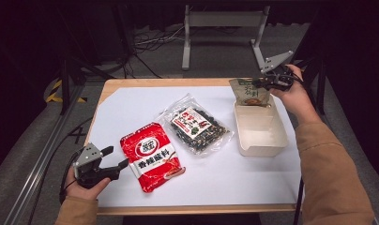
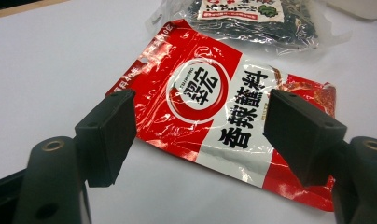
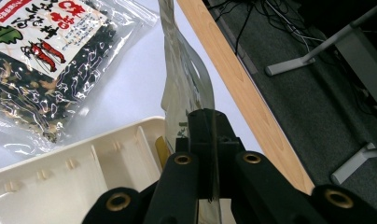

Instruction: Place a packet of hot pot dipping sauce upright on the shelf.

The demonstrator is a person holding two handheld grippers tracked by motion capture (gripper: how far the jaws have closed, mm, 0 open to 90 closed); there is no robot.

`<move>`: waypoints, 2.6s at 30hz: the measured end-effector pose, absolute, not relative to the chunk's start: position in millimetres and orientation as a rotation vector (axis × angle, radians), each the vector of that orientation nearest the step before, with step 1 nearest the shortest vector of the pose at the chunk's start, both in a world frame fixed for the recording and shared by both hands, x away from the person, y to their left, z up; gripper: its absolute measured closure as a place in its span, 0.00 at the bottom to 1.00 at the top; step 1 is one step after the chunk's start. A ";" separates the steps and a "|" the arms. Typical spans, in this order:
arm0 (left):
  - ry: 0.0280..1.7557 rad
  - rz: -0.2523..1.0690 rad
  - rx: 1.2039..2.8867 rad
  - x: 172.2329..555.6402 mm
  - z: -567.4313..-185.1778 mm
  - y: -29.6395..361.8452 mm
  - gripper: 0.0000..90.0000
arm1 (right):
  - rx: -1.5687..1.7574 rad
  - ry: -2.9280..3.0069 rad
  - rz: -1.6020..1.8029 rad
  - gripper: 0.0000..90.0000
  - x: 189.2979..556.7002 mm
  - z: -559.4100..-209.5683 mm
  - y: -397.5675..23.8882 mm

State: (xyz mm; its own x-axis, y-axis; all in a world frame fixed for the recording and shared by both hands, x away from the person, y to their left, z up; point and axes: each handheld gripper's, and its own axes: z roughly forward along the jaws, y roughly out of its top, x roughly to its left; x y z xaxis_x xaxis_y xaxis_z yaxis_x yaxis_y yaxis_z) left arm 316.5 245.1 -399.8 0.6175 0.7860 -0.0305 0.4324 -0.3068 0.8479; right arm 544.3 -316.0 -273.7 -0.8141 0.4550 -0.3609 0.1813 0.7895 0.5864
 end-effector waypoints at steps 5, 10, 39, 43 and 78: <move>0.963 0.491 1.941 318.1 -399.8 243.3 0.29 | 0.481 2.495 0.744 0.99 545.1 -280.2 -316.5; 0.956 0.487 1.945 318.9 -399.5 242.4 0.29 | 0.506 2.494 0.736 0.99 546.3 -284.5 -313.9; 0.940 0.479 1.947 324.6 -399.1 237.0 0.28 | 0.743 2.303 0.808 0.53 530.4 -274.4 -340.4; 0.934 0.497 1.950 327.6 -397.9 237.2 0.26 | 0.741 2.249 0.856 0.48 520.5 -265.4 -338.5; 1.064 0.511 1.936 369.8 -389.8 255.7 0.27 | 0.659 2.267 1.175 0.41 417.1 -250.7 -307.8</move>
